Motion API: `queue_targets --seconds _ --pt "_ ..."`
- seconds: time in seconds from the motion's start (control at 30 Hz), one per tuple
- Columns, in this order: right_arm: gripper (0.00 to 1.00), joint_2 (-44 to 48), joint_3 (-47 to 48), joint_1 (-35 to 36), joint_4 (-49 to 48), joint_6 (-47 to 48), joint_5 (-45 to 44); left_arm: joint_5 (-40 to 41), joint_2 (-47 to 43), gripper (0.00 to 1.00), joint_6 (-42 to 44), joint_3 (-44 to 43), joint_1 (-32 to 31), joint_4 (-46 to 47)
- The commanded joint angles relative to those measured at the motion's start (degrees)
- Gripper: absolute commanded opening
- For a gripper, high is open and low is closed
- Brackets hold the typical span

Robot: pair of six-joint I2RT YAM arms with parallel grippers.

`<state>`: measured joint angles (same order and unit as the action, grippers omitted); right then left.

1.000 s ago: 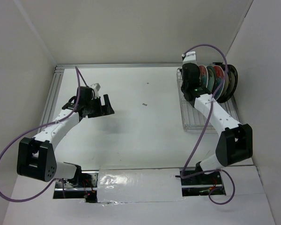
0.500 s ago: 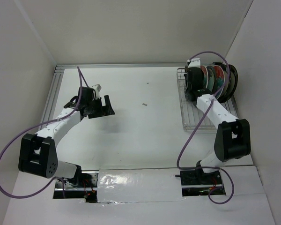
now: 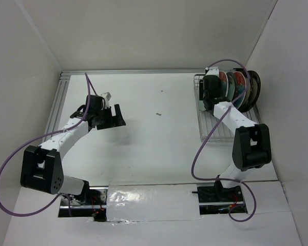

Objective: Load the plates into the dish rack

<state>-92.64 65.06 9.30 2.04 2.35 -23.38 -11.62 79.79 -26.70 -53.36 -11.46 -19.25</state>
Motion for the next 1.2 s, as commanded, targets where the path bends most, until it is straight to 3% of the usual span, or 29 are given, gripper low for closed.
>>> queue_targets --seconds 0.0,0.27,0.53,0.57,0.83,1.17 --pt "0.6 4.3 4.4 0.8 -1.4 -1.0 -2.3 0.0 -0.9 1.0 1.7 -1.8 -0.3 1.0" --pt "0.74 14.7 9.8 6.0 8.5 -1.0 -6.9 -0.5 -3.3 1.0 0.7 -2.4 -0.3 -0.2" --pt "0.93 32.2 6.8 10.2 20.2 -9.9 -8.4 0.5 -12.1 1.0 -1.0 -0.3 -0.3 -0.2" --pt "0.98 33.9 5.2 10.7 21.8 -11.4 -7.8 1.1 -14.3 1.0 -1.0 -0.2 -0.3 -0.2" --pt "0.99 49.8 -3.6 10.7 28.9 -17.0 -1.2 4.8 -28.3 1.0 -1.2 5.3 -0.3 -2.5" --pt "0.99 61.0 -11.5 10.7 34.0 -21.7 0.4 15.6 -44.2 1.0 2.1 11.3 -0.3 -9.1"
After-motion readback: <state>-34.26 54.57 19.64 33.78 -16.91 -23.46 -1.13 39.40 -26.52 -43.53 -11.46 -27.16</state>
